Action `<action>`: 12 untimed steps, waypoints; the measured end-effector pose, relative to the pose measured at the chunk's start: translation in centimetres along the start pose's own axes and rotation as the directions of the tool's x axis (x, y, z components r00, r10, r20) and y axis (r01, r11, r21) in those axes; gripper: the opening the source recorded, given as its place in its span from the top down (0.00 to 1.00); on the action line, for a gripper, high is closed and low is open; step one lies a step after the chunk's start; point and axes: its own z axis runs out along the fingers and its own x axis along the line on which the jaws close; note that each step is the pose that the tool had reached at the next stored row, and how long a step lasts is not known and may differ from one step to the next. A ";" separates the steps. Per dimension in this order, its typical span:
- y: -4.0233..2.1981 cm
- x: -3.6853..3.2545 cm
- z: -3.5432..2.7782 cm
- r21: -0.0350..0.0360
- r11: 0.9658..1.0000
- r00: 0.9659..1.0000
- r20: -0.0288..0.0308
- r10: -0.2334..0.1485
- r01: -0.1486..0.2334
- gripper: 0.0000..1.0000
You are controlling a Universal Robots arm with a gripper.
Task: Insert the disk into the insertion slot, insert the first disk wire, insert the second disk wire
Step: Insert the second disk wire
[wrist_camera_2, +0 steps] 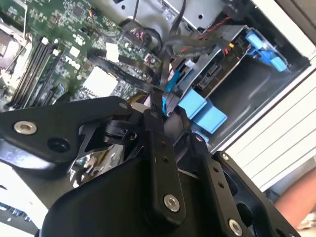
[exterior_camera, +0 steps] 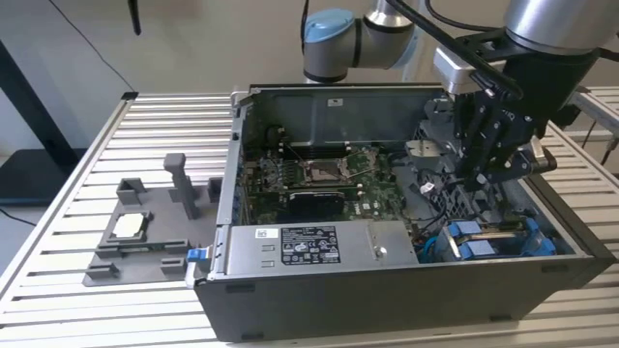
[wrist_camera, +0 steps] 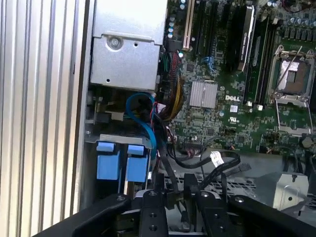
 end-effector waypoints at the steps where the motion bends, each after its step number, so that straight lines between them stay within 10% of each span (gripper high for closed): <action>1: 0.01 0.00 0.00 0.004 1.000 1.000 0.000 0.000 0.000 0.70; 12: 0.69 -0.05 0.03 0.024 1.000 1.000 -0.002 -0.003 0.003 0.72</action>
